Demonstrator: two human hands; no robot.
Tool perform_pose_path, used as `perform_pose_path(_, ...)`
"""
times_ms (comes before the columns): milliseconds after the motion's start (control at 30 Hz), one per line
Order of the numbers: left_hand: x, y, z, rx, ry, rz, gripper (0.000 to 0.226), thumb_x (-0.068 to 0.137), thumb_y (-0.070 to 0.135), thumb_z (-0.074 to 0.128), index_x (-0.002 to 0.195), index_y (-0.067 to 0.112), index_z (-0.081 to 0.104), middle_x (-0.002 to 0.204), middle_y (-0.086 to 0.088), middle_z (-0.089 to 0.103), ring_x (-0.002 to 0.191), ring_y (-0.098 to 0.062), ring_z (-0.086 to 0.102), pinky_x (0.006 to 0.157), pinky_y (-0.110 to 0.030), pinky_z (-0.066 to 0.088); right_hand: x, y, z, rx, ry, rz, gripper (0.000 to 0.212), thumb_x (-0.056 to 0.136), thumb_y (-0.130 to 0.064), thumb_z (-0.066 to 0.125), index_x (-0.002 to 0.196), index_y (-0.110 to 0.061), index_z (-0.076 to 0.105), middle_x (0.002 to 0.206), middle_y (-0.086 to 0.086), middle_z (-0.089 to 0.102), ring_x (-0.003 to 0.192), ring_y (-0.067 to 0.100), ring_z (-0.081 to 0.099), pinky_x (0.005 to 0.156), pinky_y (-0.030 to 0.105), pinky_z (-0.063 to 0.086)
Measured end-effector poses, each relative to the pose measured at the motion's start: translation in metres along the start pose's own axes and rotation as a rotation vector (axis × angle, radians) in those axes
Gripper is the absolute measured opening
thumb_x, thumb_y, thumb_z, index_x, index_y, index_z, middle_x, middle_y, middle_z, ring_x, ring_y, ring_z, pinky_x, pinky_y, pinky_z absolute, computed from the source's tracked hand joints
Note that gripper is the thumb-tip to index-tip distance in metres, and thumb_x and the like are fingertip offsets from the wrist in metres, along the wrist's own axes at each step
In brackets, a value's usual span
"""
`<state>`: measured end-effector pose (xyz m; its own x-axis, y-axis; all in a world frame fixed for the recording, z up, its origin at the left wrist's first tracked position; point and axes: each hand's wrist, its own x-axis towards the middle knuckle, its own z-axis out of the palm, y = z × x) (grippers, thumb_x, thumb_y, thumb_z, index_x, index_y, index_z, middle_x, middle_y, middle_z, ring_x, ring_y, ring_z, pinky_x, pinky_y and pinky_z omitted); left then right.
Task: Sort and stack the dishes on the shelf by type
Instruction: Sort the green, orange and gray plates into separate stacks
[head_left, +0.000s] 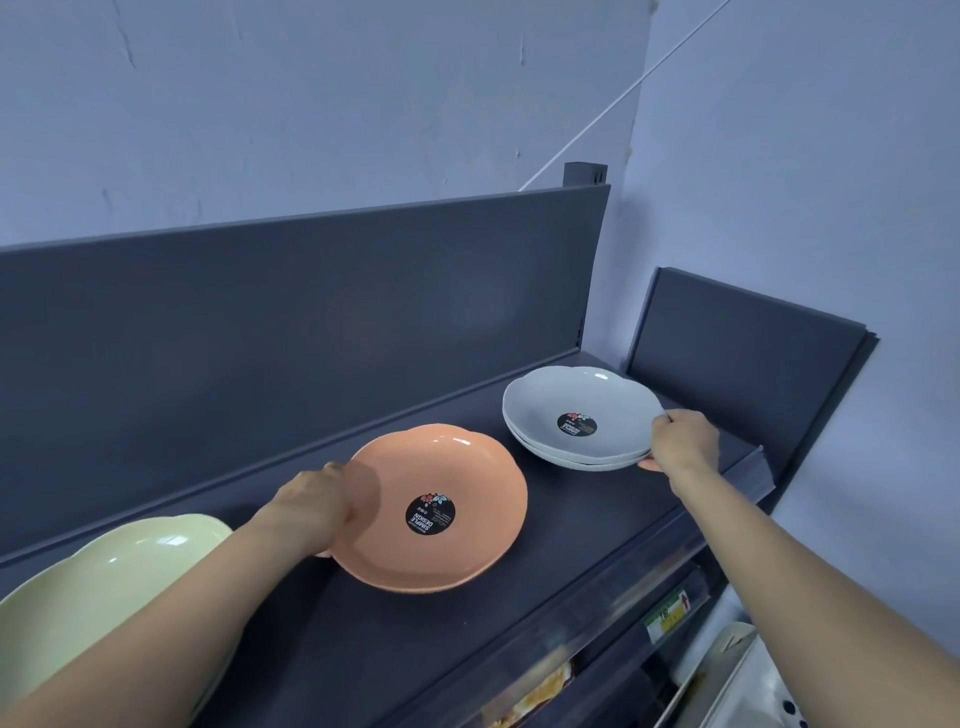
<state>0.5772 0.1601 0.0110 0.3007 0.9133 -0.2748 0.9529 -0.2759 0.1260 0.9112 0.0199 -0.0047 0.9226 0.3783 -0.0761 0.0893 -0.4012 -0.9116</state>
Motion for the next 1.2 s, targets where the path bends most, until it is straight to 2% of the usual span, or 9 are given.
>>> perform_pose_path(133, 0.002, -0.002, 0.003, -0.021, 0.011, 0.003, 0.039, 0.082, 0.004, 0.052, 0.12, 0.011, 0.045, 0.097, -0.007, 0.059, 0.085, -0.027, 0.065, 0.07, -0.033, 0.055, -0.002, 0.0, 0.003, 0.009, 0.057, -0.027, 0.033, 0.095, -0.01, 0.037, 0.11, -0.003, 0.066, 0.113, 0.015, 0.063, 0.086, 0.033, 0.062, 0.06, 0.035, 0.057)
perform_pose_path(333, 0.002, 0.0, 0.003, -0.034, 0.015, -0.004, 0.039, 0.083, 0.003, 0.05, 0.121, 0.011, 0.045, 0.104, -0.01, 0.06, 0.09, -0.028, 0.065, 0.072, -0.033, 0.054, 0.0, -0.001, 0.002, -0.004, 0.028, -0.013, 0.033, 0.093, -0.008, 0.039, 0.108, -0.001, 0.067, 0.117, 0.016, 0.063, 0.085, 0.034, 0.063, 0.06, 0.036, 0.058)
perform_pose_path(467, 0.0, 0.001, 0.0, -0.053, 0.023, -0.005, 0.037, 0.083, 0.005, 0.049, 0.119, 0.01, 0.045, 0.098, -0.01, 0.058, 0.086, -0.028, 0.064, 0.071, -0.036, 0.056, -0.004, 0.0, 0.0, 0.01, 0.009, -0.002, 0.03, 0.091, -0.005, 0.04, 0.101, -0.002, 0.068, 0.112, 0.014, 0.064, 0.082, 0.036, 0.066, 0.064, 0.039, 0.059)
perform_pose_path(600, -0.005, 0.0, -0.003, -0.114, 0.135, -0.008, 0.034, 0.09, 0.015, 0.046, 0.122, 0.007, 0.039, 0.077, -0.004, 0.047, 0.08, -0.027, 0.053, 0.054, -0.03, 0.039, -0.009, 0.005, -0.003, 0.021, -0.027, 0.002, 0.023, 0.089, -0.004, 0.042, 0.092, -0.001, 0.065, 0.106, 0.016, 0.065, 0.073, 0.035, 0.069, 0.069, 0.046, 0.06)
perform_pose_path(700, -0.014, -0.002, -0.006, -0.154, 0.218, 0.008, 0.039, 0.091, 0.02, 0.048, 0.127, 0.009, 0.039, 0.087, -0.007, 0.051, 0.085, -0.029, 0.051, 0.062, -0.032, 0.041, -0.017, 0.005, -0.007, -0.022, -0.078, -0.003, 0.026, 0.089, -0.007, 0.046, 0.106, 0.004, 0.062, 0.102, 0.018, 0.064, 0.078, 0.033, 0.068, 0.074, 0.048, 0.059)
perform_pose_path(833, -0.026, -0.008, -0.011, -0.133, 0.271, 0.06, 0.038, 0.091, 0.032, 0.051, 0.122, 0.009, 0.049, 0.112, -0.011, 0.061, 0.098, -0.03, 0.056, 0.082, -0.037, 0.047, -0.035, -0.004, -0.02, -0.336, -0.009, -0.177, 0.047, 0.091, -0.019, 0.049, 0.133, 0.003, 0.046, 0.134, 0.024, 0.046, 0.115, 0.04, 0.047, 0.096, 0.05, 0.044)
perform_pose_path(900, -0.037, -0.013, -0.015, -0.152, 0.307, 0.124, 0.03, 0.09, 0.035, 0.053, 0.109, 0.011, 0.055, 0.109, -0.011, 0.065, 0.098, -0.029, 0.058, 0.085, -0.038, 0.049, -0.048, -0.012, -0.024, -0.42, 0.022, -0.305, 0.054, 0.093, -0.02, 0.049, 0.142, -0.001, 0.037, 0.141, 0.024, 0.038, 0.129, 0.041, 0.033, 0.101, 0.048, 0.036)
perform_pose_path(1033, -0.073, -0.039, -0.026, -0.207, 0.301, 0.284, 0.023, 0.09, 0.033, 0.058, 0.102, 0.014, 0.061, 0.101, -0.009, 0.067, 0.096, -0.027, 0.061, 0.081, -0.032, 0.047, -0.09, -0.042, -0.012, -0.499, -0.068, -0.537, 0.047, 0.093, -0.019, 0.052, 0.138, -0.006, 0.046, 0.139, 0.018, 0.043, 0.129, 0.037, 0.035, 0.098, 0.043, 0.038)
perform_pose_path(1200, -0.121, -0.114, -0.037, -0.283, 0.324, 0.392, 0.039, 0.09, 0.035, 0.059, 0.126, 0.021, 0.058, 0.109, 0.009, 0.062, 0.101, -0.006, 0.058, 0.09, -0.021, 0.044, -0.165, -0.078, 0.035, -0.505, -0.328, -0.724, 0.041, 0.091, -0.019, 0.053, 0.131, -0.009, 0.052, 0.143, 0.01, 0.044, 0.133, 0.027, 0.037, 0.105, 0.038, 0.033)
